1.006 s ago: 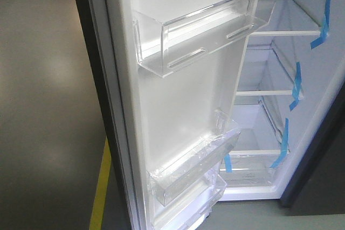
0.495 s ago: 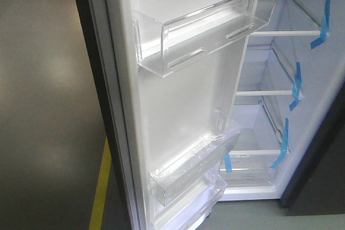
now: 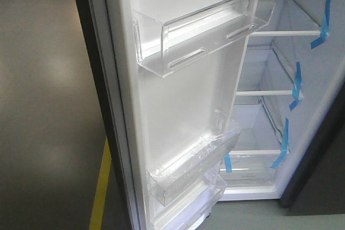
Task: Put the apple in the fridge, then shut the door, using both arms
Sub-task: 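Raise the right gripper with the apple toward the upper door bin, then lower the apple into the upper door bin with the right gripper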
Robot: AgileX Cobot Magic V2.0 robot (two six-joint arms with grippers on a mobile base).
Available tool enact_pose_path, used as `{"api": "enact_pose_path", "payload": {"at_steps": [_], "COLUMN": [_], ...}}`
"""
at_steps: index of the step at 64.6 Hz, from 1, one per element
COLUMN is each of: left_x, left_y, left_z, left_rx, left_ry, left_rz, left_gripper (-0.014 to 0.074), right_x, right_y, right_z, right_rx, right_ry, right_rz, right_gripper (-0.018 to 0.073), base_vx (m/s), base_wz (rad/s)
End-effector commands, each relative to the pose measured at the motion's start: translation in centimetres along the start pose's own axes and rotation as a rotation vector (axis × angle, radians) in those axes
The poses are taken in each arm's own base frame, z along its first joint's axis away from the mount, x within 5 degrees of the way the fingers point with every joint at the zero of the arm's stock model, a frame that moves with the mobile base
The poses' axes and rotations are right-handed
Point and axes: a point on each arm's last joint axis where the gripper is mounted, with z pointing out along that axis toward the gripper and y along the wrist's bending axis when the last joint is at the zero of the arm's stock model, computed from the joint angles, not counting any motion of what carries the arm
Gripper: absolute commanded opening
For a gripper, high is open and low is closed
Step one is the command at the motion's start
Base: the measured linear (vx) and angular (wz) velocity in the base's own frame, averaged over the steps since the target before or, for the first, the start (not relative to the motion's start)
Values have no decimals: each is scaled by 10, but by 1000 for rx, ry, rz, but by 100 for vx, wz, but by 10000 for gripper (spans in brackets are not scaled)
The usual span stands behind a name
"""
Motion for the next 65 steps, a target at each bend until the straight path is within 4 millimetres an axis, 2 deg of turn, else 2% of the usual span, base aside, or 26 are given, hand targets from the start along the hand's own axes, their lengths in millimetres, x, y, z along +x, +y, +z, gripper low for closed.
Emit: {"api": "enact_pose_path", "payload": {"at_steps": [1,9,20,26,33,42,49,65], "left_x": [2,2,2,2,2,2,2,2], "left_y": [-1,-1,-1,-1,-1,-1,-1,-1], "left_z": [1,1,1,1,1,1,1,1], "left_rx": [21,21,21,21,21,21,21,21], "left_ry": [-56,-56,-56,-56,-56,-56,-56,-56], "left_rz": [-8,-8,-8,-8,-8,-8,-8,-8], "left_gripper": [-6,-6,-6,-6,-6,-6,-6,-6], "right_x": [-22,-31,-57,-66,-68,-57,-45,-23], "right_y": [8,14,30,27,19,24,27,25], "right_z": [-13,-12,-6,6,27,66,94,136], "right_rx": [-15,-89,-362,-440,-495,-544,-509,-405], "right_ry": [-166,-247,-327,-310,-256,-154,-82,19], "right_rz": [30,-31,-71,-84,-88,-121,-186,-202], "right_gripper": [-11,-11,-7,-6,-6,-5,-3,9], "base_vx": [0,0,0,0,0,0,0,0], "base_wz": [0,0,0,0,0,0,0,0]}}
